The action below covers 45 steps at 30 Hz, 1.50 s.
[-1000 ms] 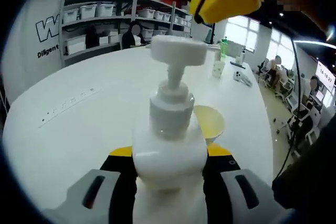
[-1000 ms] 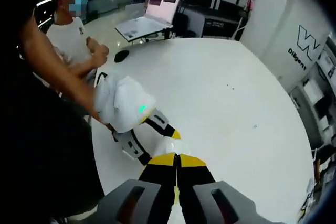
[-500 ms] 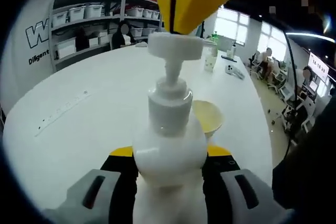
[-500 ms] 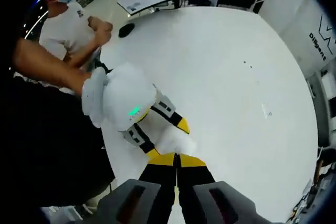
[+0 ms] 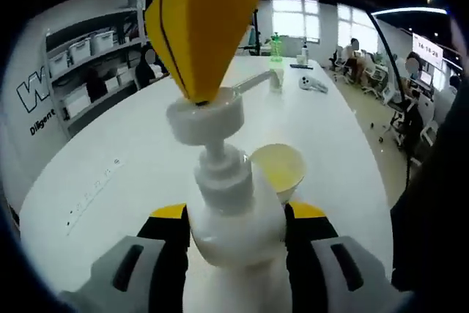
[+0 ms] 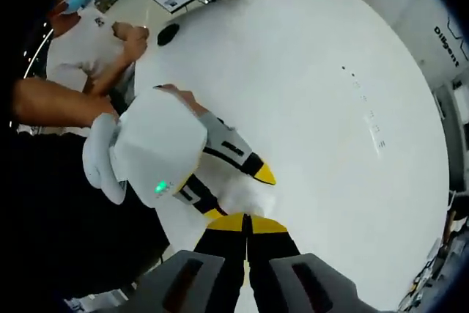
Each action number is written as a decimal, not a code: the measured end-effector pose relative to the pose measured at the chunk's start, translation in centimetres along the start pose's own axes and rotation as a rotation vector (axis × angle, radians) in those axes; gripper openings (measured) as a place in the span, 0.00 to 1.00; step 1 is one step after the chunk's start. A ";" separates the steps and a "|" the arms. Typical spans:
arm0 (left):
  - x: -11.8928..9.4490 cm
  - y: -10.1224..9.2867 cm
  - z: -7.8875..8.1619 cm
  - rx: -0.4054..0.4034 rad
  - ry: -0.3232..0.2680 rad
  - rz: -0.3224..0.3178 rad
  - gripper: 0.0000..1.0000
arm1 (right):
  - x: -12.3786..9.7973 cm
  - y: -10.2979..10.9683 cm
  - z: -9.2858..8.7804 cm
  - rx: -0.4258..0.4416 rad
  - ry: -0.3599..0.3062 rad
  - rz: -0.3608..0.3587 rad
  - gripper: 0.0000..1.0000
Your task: Hold the bottle steady, press the pump all the way down and release, and repeat the specified number of times to dispense into the cup
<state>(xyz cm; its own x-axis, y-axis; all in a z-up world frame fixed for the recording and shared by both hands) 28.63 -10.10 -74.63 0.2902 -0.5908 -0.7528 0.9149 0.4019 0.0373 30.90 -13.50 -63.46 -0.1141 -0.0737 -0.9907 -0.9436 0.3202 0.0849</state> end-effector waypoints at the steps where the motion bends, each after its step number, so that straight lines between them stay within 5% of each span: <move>1: 0.0 0.1 0.0 -0.009 -0.004 -0.007 0.50 | 0.0 0.0 0.1 0.000 0.005 0.000 0.00; 18: 0.1 0.1 0.1 -0.039 -0.016 -0.074 0.50 | 0.7 -0.1 0.0 0.043 0.029 0.024 0.00; 24: 0.1 0.0 0.1 -0.025 -0.005 -0.081 0.50 | 0.7 -0.3 -0.2 0.089 -0.037 0.064 0.00; 27: 0.1 0.0 0.1 -0.019 0.004 -0.078 0.50 | 0.6 0.1 0.1 0.051 -0.066 0.016 0.00; 45: 0.0 0.4 0.0 0.018 0.024 -0.094 0.48 | 0.1 0.1 0.2 0.046 -0.002 -0.016 0.00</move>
<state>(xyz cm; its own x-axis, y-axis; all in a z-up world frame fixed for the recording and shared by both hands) 28.99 -9.95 -74.67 0.1968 -0.6084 -0.7689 0.9427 0.3329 -0.0221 30.88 -13.29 -63.59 -0.0983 -0.0775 -0.9921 -0.9300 0.3620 0.0639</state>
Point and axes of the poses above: the point that each gripper's makers call its tool centre point, and the gripper's own axes: x roughly forward along the fingers, y roughly to its left, z roughly out of its top, the point moved 6 cm from there along -x, roughly backward along the fingers, and after that the axes turned 14 degrees about y, right-handed, at the moved point
